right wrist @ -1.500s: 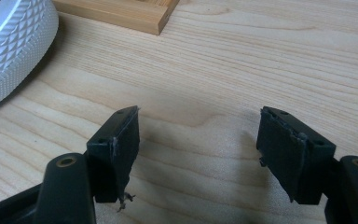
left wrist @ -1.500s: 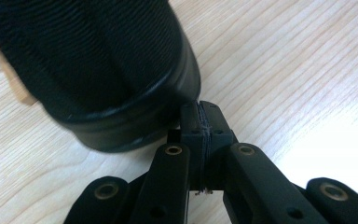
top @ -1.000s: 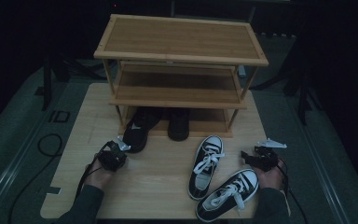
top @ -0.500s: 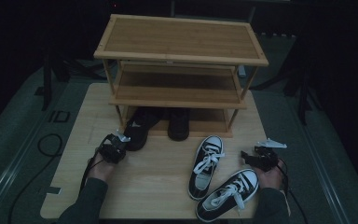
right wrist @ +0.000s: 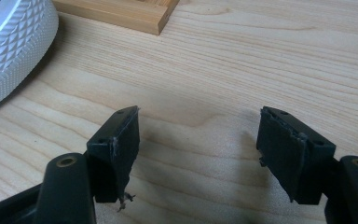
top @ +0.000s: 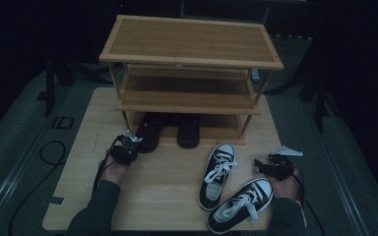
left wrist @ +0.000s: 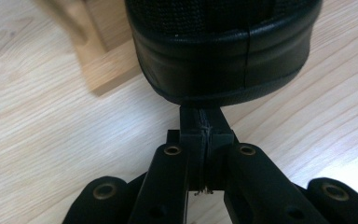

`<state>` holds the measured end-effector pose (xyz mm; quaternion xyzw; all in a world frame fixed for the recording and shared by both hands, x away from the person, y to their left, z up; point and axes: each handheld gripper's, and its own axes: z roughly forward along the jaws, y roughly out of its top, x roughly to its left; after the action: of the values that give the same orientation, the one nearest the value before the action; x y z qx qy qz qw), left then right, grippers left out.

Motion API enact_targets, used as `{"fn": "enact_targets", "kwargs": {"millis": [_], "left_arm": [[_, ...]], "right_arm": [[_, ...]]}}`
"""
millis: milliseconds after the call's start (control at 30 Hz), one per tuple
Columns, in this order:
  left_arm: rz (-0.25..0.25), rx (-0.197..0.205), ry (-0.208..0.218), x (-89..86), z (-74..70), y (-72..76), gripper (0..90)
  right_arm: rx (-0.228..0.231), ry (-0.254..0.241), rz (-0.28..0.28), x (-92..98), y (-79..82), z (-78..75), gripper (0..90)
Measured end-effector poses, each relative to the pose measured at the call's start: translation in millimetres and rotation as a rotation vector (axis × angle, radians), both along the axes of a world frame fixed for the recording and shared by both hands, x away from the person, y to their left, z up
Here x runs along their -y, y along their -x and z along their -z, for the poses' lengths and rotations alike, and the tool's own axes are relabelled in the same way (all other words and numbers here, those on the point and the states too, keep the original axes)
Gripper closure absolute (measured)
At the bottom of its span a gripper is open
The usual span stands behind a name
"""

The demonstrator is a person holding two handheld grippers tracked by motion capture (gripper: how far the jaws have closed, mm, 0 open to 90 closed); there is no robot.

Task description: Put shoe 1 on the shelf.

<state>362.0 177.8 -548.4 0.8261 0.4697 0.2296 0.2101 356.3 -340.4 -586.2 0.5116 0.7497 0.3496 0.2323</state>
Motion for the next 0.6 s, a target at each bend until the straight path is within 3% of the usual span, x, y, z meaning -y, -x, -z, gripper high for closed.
{"fn": "enact_targets", "kwargs": {"millis": [233, 467, 600], "left_arm": [[0.042, -0.005, 0.016, 25.2, 1.4, -1.9, 89.7], [0.085, -0.025, -0.001, 46.2, 6.8, -6.2, 90.0], [0.084, -0.022, 0.009, 51.9, 8.4, -7.4, 90.0]], "right_arm": [[0.000, 0.000, 0.000, 0.0, 0.0, 0.0, 29.4], [0.000, 0.000, 0.000, 0.0, 0.0, 0.0, 29.4], [0.000, 0.000, 0.000, 0.0, 0.0, 0.0, 29.4]]}}
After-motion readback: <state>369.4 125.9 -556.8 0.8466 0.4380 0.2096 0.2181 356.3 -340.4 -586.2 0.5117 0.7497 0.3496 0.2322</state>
